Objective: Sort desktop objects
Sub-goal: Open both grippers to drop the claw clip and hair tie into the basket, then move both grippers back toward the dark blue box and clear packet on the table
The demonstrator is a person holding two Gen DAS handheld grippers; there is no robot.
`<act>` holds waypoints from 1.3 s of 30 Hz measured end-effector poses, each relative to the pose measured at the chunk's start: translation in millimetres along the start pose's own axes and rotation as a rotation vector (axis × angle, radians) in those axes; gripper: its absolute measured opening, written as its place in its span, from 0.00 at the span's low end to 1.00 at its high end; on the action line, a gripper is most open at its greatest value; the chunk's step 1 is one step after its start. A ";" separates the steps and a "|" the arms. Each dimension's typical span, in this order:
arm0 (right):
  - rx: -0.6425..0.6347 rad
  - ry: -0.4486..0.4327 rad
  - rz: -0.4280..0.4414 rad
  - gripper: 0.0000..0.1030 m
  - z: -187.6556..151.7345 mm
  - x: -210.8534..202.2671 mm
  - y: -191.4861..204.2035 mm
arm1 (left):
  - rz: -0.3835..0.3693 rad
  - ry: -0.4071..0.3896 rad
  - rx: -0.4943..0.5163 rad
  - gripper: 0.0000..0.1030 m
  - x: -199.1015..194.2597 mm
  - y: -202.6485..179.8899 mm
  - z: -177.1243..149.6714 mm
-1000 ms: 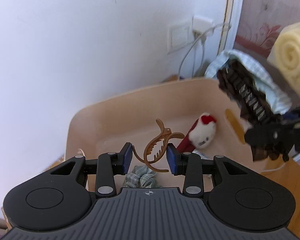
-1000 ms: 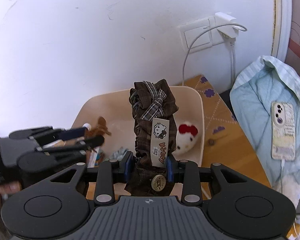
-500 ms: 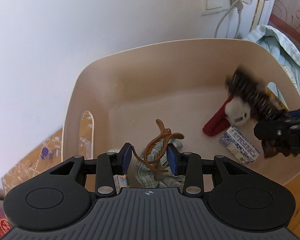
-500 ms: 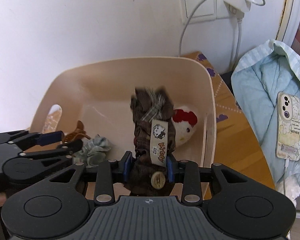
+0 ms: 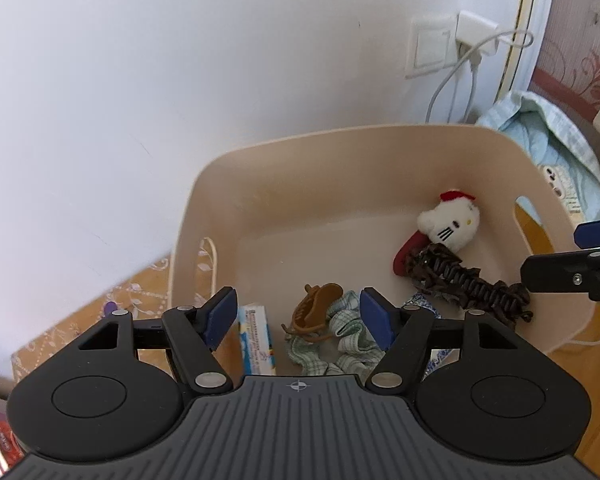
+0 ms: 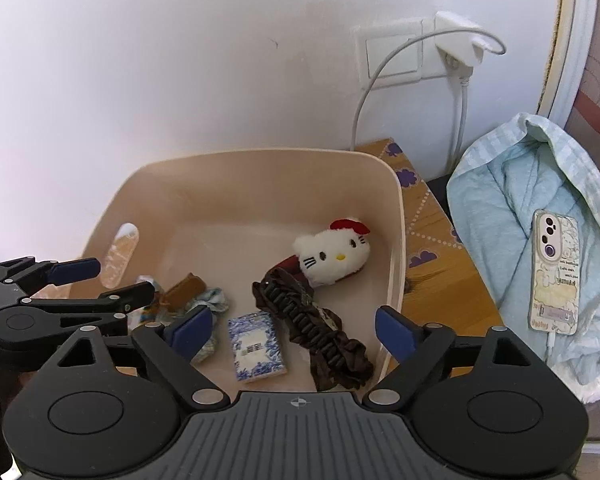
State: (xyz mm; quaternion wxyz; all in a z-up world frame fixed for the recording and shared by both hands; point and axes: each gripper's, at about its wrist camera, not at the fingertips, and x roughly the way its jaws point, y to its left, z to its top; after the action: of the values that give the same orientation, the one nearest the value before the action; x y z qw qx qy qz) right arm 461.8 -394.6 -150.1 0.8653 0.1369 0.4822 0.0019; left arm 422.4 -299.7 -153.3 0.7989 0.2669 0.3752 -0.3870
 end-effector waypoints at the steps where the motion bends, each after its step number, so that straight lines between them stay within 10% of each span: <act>1: 0.001 -0.008 0.002 0.91 -1.5 -5.3 0.8 | -0.002 -0.006 -0.007 0.68 -5.0 2.1 -1.2; 14: -0.022 -0.024 0.024 0.98 -63.5 -55.0 16.9 | -0.039 -0.027 -0.035 0.70 -80.6 32.2 -57.3; 39: 0.050 0.269 -0.056 1.00 -241.3 -37.8 78.1 | -0.241 0.235 0.149 0.70 -108.8 41.7 -229.9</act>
State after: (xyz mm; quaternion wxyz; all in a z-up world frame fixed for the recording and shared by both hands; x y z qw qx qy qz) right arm 250.1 -267.7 -220.0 0.7890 0.1434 0.5972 -0.0161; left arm 320.6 -66.1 -192.3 0.6752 0.3220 0.4656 -0.4730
